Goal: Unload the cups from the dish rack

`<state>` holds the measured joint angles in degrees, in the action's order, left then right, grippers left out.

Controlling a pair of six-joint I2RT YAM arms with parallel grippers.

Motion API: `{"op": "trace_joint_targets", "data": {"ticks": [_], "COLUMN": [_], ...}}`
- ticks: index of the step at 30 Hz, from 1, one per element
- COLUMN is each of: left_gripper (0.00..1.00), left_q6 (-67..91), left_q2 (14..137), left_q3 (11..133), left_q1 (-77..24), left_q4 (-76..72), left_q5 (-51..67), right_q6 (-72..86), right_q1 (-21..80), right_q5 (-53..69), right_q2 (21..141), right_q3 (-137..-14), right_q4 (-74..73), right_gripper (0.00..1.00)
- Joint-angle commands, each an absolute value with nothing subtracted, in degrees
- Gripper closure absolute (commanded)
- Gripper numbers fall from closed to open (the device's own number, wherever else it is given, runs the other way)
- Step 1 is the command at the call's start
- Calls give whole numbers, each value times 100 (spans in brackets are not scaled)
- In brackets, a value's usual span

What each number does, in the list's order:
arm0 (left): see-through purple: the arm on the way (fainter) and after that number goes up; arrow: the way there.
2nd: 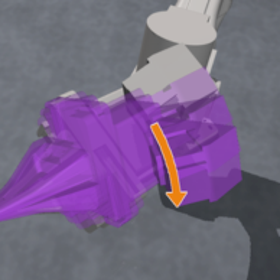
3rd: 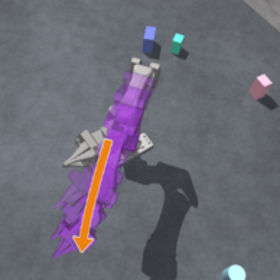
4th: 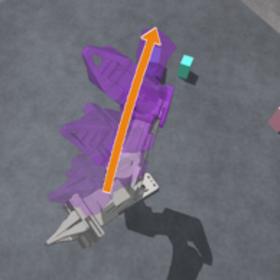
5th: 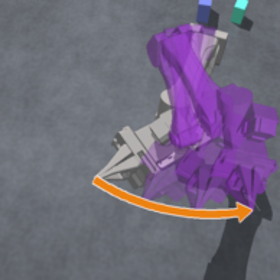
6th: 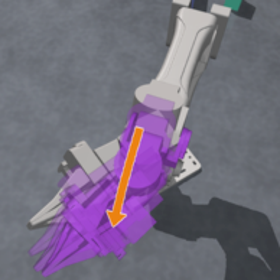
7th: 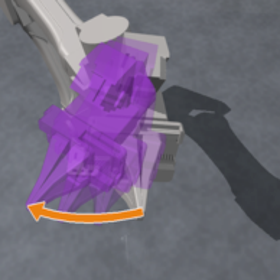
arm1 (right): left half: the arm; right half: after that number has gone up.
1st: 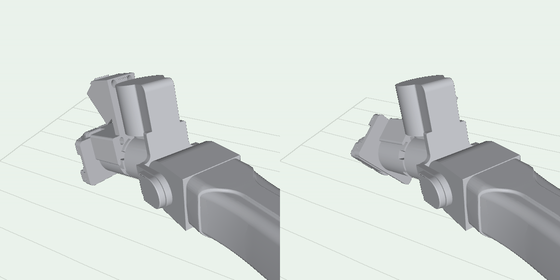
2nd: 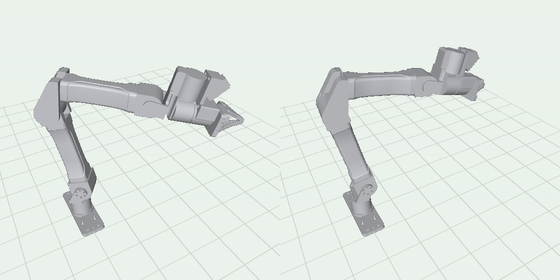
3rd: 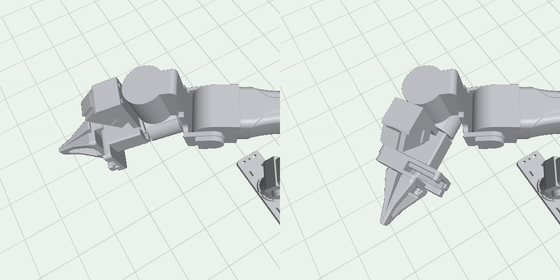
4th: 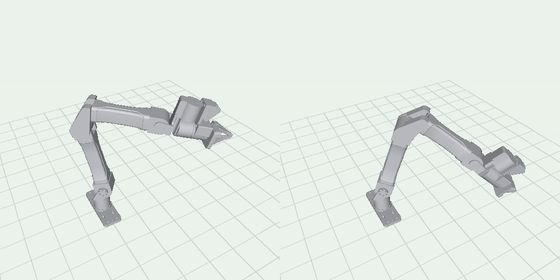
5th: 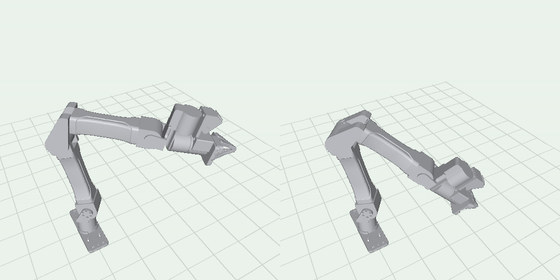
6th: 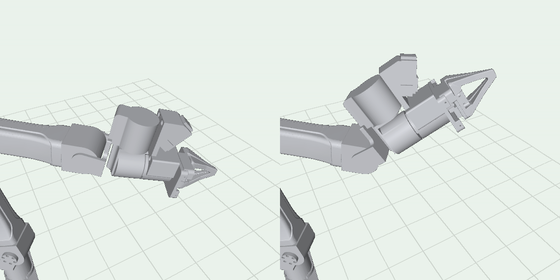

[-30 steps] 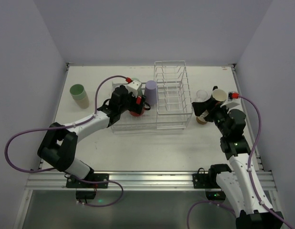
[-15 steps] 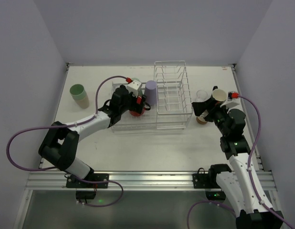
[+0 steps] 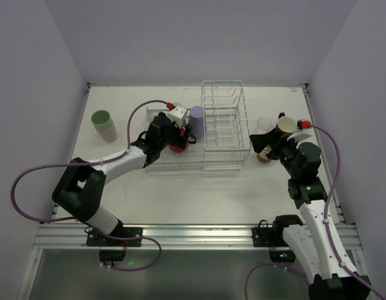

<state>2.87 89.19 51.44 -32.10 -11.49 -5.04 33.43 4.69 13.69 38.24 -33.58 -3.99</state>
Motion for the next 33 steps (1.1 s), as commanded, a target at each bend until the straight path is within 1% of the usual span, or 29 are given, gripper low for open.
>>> {"op": "trace_joint_targets", "data": {"ticks": [1,2,3,4,6,7,10,15,18,25,29,33], "left_gripper": [17,23,31,45,57,71,81,90,93,97,99,99], "left_q6": [395,404,422,439,474,492,562,746,887,1204,1502,1933], "left_q2": [9158,9106,9062,8940,8781,8624,8316,7920,7682,7216,6891,6208], "left_q3": [5036,5045,5045,5071,5115,5159,5221,5273,5335,5449,5441,5301], "left_q1": [-3226,-3226,-3226,-3226,-3225,-3226,-3226,-3226,-3225,-3226,-3226,-3226], "left_q4": [-545,-580,-589,-598,-606,-598,-545,-405,-378,-475,-448,-509], "left_q5": [-774,-739,-712,-686,-642,-650,-624,-615,-563,-386,-606,-765], "right_q6": [3357,3357,3357,3357,3357,3349,3366,3463,3516,3629,3805,4271], "right_q1": [492,492,492,492,483,492,492,492,492,492,492,562], "right_q5": [1784,1793,1802,1793,1819,1845,1916,2091,2215,2452,2899,3453], "right_q2": [3832,3832,3806,3788,3744,3727,3674,3586,3525,3261,3138,3068], "right_q3": [-3472,-3489,-3498,-3507,-3551,-3603,-3708,-3893,-4025,-4201,-4298,-4316], "right_q4": [-237,-246,-255,-264,-281,-299,-360,-439,-483,-466,-335,0], "right_gripper": [1,1,1,1,1,1,1,1,1,1,1,1]}}
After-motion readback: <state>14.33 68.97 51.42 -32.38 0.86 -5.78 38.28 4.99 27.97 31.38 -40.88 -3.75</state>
